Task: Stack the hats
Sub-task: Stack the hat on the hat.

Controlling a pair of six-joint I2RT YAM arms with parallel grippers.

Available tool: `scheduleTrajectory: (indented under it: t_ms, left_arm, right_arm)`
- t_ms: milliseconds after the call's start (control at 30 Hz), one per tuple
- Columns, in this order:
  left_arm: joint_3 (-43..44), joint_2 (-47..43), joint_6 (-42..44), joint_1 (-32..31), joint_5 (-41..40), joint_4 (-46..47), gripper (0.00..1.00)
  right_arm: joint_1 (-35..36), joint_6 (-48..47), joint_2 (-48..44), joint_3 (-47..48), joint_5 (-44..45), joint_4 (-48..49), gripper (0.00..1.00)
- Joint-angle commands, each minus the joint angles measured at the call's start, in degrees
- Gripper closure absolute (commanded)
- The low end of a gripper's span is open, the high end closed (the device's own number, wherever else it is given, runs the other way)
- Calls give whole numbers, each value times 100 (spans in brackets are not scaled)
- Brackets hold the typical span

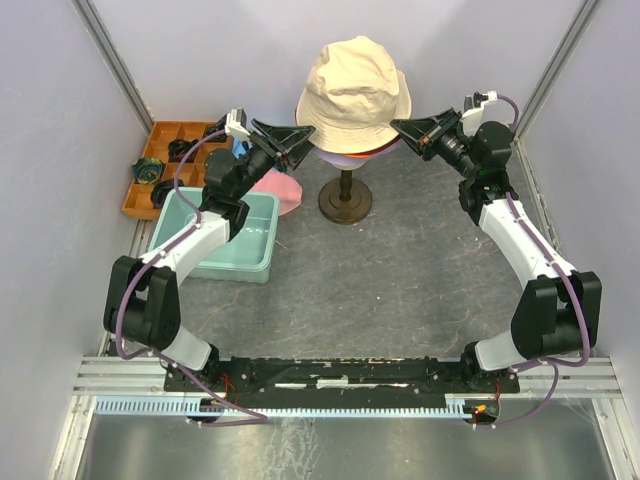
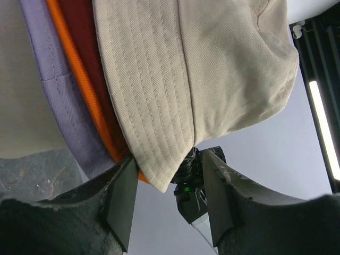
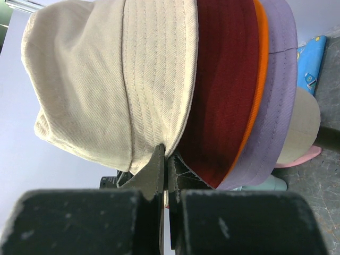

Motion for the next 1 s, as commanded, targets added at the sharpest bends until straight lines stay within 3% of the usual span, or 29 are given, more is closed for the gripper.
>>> scheduleTrajectory:
  t_ms: [0,267,300,367,467,533,733,967]
  left_arm:
    - [307,18,131,-81,-152,470,46]
    - [406,205,78,-99,-214,543,78]
    - [441,235,71,-96,-208,550,80]
    - [519,306,56,-89,-162,553,84]
    - [634,396,34,-38,-71,558,86]
    - [721,452,21,24,11,536,87]
    - [1225,779,-63,290,474,377,88]
    - [1952,1312,-244,472,1115,306,90]
  right_arm:
    - [115,-156,45,-172,-203,-589,100]
    - [119,-260,13,-112,-295,-745,100]
    - [118,-293,16,-86,-323,-779,98]
    - [117,-362,-14,-60,-336,-857,84]
    - [116,-505,-70,3,-353,-1001,68]
    - [98,-650,-126,52,-352,-1172,64]
    - [-122,-1069,-318,112,-539,-1531,62]
    - [-429,-1706,-570,215,-913,-1643,67]
